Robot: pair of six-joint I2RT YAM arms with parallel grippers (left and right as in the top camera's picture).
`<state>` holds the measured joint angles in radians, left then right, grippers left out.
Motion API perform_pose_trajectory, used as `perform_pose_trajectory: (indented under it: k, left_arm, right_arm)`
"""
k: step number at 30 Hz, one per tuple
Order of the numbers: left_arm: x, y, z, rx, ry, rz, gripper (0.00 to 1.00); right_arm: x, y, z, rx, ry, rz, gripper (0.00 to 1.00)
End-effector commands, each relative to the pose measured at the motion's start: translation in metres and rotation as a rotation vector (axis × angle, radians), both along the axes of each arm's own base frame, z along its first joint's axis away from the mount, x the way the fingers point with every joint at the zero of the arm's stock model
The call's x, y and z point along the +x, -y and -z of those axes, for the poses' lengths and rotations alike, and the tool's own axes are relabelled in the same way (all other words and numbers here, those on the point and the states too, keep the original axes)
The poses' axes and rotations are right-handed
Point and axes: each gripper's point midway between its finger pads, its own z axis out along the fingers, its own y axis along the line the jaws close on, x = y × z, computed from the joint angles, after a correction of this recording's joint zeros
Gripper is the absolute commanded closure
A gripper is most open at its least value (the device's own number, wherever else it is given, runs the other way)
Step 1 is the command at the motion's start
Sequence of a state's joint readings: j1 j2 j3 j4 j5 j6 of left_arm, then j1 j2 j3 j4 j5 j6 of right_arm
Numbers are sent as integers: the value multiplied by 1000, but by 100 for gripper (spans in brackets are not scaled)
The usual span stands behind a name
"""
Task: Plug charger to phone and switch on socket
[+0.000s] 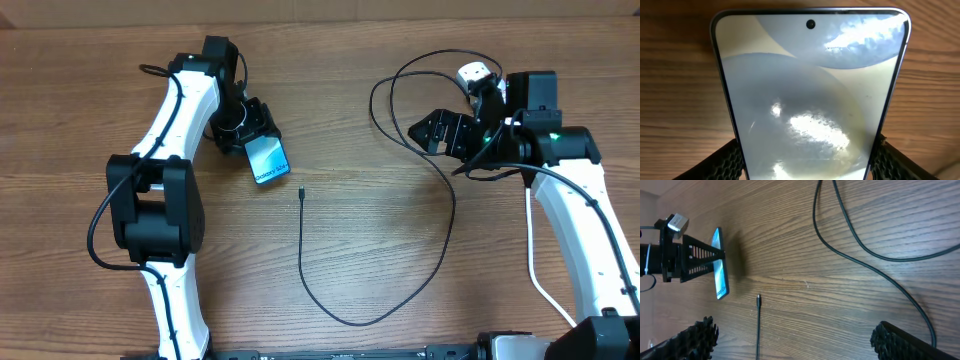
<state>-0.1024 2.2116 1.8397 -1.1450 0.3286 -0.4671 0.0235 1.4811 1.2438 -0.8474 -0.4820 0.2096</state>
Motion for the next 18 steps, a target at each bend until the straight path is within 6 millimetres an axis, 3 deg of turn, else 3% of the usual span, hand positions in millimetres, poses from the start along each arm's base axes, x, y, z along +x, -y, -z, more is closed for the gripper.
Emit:
perform_pose_trajectory:
  k: [1, 7, 18]
  left_arm:
    - [6, 15, -20, -148, -6, -70, 96]
    - [9, 29, -42, -386, -45, -134, 96]
    - [6, 49, -105, -839, -242, -297, 96]
  right_arm:
    - [6, -5, -10, -2, 33, -10, 0]
    - [6, -5, -10, 9, 21, 9, 0]
    - [13, -6, -15, 57, 9, 82, 0]
